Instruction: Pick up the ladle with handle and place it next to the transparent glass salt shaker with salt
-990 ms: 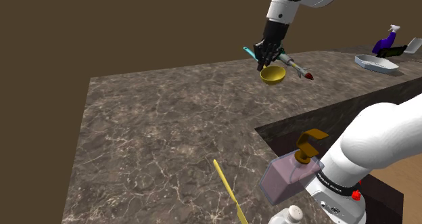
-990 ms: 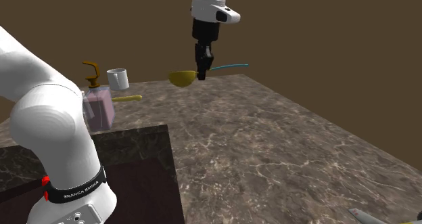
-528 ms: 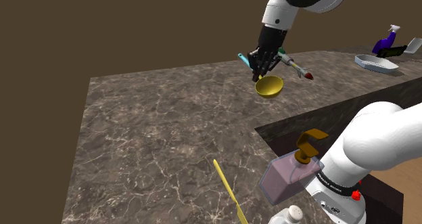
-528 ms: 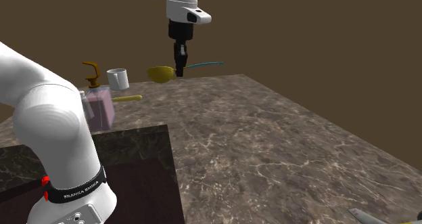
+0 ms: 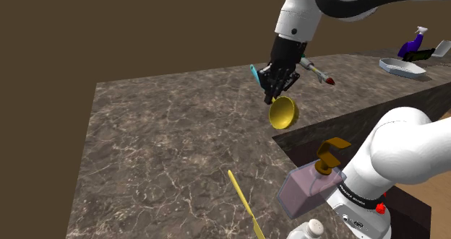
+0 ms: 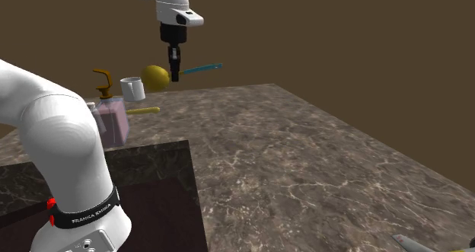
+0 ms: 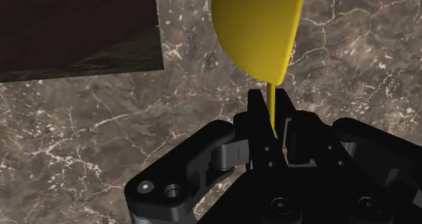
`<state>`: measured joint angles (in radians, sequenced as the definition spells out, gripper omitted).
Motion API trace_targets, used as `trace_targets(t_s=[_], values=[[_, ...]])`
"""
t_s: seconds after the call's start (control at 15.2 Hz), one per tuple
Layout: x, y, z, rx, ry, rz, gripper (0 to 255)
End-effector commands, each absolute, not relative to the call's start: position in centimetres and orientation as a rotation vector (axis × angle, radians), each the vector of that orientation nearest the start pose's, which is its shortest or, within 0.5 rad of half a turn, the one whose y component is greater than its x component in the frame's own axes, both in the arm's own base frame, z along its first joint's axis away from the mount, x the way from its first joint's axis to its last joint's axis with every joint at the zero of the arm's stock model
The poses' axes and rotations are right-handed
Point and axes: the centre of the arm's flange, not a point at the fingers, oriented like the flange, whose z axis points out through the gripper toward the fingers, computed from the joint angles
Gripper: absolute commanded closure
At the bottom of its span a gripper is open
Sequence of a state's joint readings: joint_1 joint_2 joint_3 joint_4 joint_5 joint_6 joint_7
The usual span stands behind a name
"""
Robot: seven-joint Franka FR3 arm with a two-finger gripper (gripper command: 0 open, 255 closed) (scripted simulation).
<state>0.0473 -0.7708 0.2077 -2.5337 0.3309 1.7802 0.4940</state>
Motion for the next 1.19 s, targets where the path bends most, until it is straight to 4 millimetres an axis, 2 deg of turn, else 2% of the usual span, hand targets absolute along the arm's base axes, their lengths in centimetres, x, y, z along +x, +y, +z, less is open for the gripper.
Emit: trace_targets(t_s=[0.0, 0.46, 0.53, 1.12], values=[[29.6, 13.9, 51.2, -2.918, 0.539, 0.075, 255], [25.7, 22.3, 51.2, -2.918, 0.539, 0.075, 255], [24.7, 24.5, 51.2, -2.918, 0.539, 0.075, 255], [24.7, 24.5, 46.5, -2.918, 0.539, 0.075, 255]])
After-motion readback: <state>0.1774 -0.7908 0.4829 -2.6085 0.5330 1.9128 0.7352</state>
